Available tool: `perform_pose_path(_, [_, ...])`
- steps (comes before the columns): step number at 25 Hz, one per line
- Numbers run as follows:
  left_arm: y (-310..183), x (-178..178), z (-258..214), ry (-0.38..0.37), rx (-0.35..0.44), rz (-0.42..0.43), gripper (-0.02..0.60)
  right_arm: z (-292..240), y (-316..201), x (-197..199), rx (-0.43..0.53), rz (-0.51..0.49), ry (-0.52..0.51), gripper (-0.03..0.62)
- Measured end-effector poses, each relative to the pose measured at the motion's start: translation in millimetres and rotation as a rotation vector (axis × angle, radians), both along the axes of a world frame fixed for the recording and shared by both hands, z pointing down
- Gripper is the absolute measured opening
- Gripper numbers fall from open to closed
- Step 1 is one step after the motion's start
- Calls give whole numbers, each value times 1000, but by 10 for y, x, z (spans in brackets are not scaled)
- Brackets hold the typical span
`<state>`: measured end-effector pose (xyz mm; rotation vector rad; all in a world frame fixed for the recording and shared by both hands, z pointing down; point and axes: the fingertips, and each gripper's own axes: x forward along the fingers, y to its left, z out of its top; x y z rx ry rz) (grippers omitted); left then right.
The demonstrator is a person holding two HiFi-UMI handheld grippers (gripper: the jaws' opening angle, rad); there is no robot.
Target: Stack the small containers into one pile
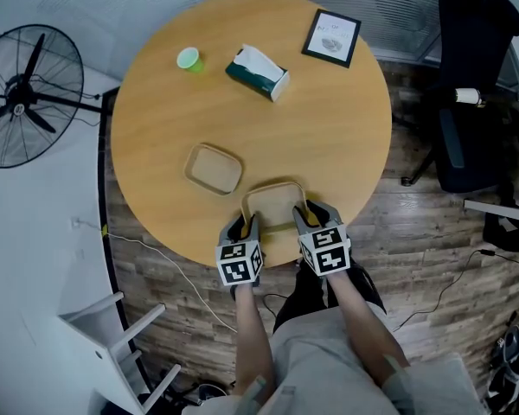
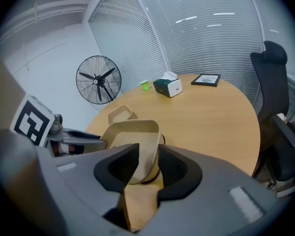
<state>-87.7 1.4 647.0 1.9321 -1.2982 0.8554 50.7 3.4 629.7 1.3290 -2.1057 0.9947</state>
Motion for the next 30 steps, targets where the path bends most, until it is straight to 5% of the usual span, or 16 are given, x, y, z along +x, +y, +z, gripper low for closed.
perform_pose_path(12, [-6, 11, 79, 17, -13, -4, 152, 62, -9, 3, -10, -26, 31, 147])
perform_pose_path(30, [-93, -71, -280, -18, 62, -125, 160, -192, -278, 33, 55, -187, 12, 149])
